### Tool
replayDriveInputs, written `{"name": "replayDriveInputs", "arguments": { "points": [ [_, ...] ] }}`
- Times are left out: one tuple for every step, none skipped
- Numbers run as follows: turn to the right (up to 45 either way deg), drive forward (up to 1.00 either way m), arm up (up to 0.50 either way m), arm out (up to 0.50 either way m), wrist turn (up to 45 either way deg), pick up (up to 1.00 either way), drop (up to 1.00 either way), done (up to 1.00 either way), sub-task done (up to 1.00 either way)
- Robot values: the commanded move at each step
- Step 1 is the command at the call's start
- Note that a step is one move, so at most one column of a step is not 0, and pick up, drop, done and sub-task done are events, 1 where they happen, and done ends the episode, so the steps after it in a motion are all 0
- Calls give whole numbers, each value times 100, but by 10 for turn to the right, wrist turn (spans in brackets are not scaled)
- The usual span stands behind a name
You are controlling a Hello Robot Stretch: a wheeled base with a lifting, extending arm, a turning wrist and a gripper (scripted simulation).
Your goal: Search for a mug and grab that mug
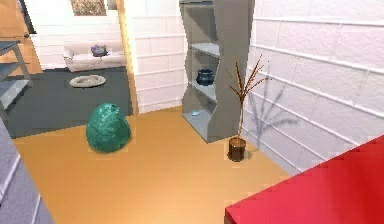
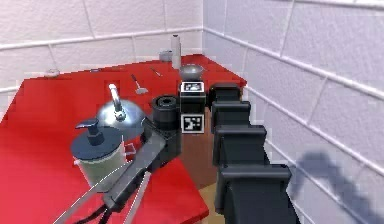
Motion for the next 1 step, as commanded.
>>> {"name": "replayDriveInputs", "arguments": {
  "points": [
    [0,0,0,0,450,0,0,0,0]
  ]
}}
